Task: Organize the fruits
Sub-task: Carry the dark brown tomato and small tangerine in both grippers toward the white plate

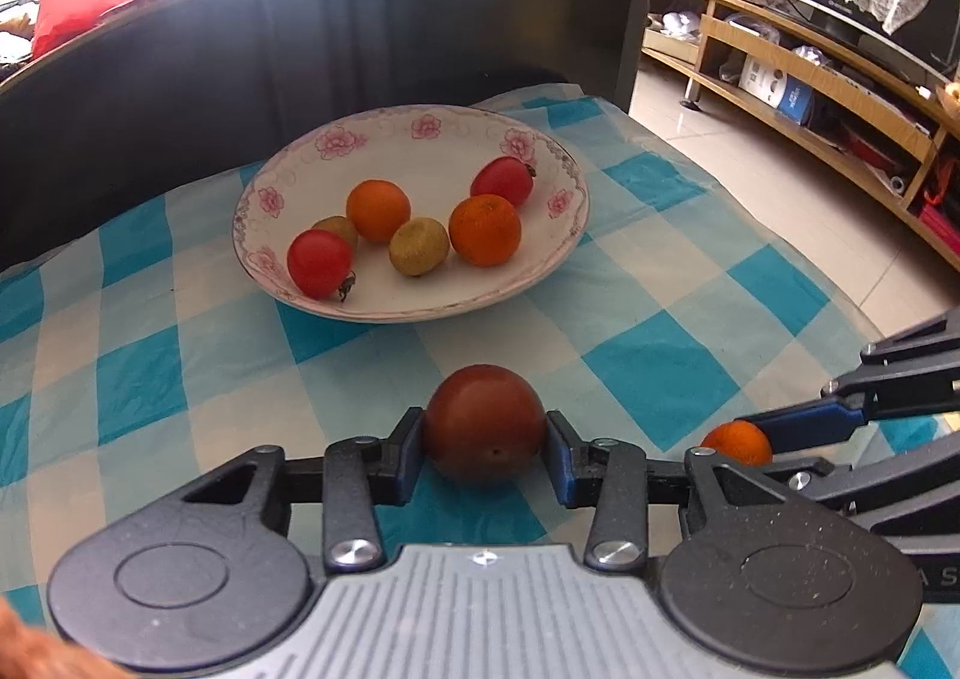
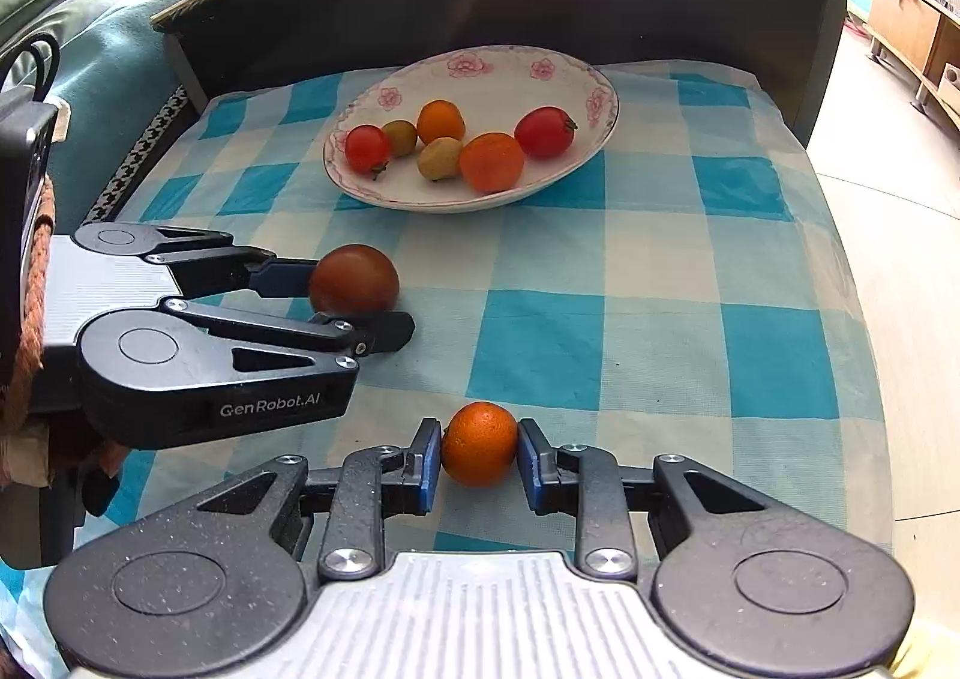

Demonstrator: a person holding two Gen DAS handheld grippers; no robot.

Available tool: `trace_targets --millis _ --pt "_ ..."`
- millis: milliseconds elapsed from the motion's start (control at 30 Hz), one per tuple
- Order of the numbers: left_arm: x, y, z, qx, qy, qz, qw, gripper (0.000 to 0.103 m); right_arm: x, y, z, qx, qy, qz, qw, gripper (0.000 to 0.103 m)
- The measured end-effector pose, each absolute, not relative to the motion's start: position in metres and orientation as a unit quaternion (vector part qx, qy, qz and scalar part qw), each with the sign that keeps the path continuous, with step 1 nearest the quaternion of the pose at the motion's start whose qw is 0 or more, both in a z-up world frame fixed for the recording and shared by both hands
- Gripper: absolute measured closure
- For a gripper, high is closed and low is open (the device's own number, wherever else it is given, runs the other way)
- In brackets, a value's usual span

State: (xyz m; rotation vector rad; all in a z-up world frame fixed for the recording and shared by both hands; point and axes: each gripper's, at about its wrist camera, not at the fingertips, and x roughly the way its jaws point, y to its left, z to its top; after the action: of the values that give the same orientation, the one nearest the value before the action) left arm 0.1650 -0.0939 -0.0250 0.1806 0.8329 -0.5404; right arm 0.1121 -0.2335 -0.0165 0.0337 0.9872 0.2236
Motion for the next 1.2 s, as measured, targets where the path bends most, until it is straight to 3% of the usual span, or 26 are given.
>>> trace_targets --millis 1200 --pt "0.102 -0.050 -0.021 0.107 0.435 -0.222 0.866 0.054 0.097 -0.208 -0.019 -0.022 0.472 0.142 0.870 0.078"
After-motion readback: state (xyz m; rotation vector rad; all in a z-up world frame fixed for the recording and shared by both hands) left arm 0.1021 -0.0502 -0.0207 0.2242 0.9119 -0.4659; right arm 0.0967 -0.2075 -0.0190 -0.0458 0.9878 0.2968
